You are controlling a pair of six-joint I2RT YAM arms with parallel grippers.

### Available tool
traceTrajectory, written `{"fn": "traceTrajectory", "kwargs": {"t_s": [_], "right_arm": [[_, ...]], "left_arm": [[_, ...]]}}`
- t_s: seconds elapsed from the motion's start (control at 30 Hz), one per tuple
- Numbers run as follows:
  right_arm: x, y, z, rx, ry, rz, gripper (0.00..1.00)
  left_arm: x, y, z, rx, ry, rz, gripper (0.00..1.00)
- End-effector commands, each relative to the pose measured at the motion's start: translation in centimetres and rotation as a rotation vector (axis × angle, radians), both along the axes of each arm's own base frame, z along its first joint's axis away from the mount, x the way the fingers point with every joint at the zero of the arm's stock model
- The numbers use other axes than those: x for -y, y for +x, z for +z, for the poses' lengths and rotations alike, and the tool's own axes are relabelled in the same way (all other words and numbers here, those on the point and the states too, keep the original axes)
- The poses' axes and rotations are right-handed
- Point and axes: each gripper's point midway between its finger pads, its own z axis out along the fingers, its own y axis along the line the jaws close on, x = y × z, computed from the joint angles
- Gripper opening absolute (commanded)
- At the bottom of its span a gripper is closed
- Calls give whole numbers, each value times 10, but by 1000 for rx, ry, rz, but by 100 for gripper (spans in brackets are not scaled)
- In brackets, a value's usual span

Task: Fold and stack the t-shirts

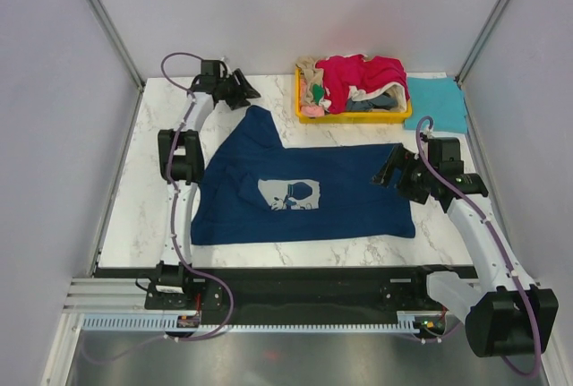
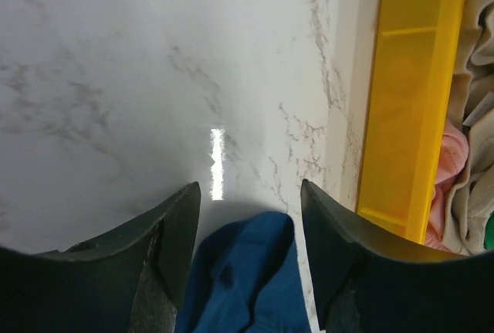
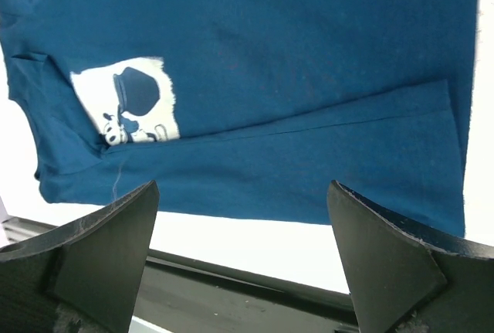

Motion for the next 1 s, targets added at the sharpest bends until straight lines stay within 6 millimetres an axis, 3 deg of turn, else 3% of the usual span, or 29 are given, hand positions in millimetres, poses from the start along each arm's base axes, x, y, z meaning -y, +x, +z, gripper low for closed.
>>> {"fn": "traceTrajectory", "kwargs": {"t_s": [0.0, 0.03, 0.07, 0.27, 0.43, 0.57, 0.7, 0.83, 0.97], "right_arm": [[7, -4, -8, -9, -51, 4, 98], [8, -4, -11, -16, -56, 3, 98], [8, -4, -11, -16, -57, 4, 98], [9, -6, -19, -42, -68, 10, 98], [9, -7, -24, -53, -72, 15, 98], [9, -10, -28, -60, -67, 17, 98], [8, -14, -31, -67, -68, 20, 98], [9, -15, -34, -70, -68, 18, 98], [8, -14, -36, -73, -66, 24, 98]], "left_arm": [[40, -14, -11, -18, 23, -57, 63], [39, -22, -24, -45, 55, -50, 62], [35, -20, -17, -29, 97, -25, 62], [11, -31, -28, -66, 257, 44, 59], [-9, -31, -12, -36, 373, 82, 59], [-24, -27, 4, 1, 446, 117, 66], [-24, -25, 8, 22, 461, 94, 67], [-19, -34, -4, -1, 472, 61, 65], [-2, -38, -9, 11, 496, 14, 60]]}}
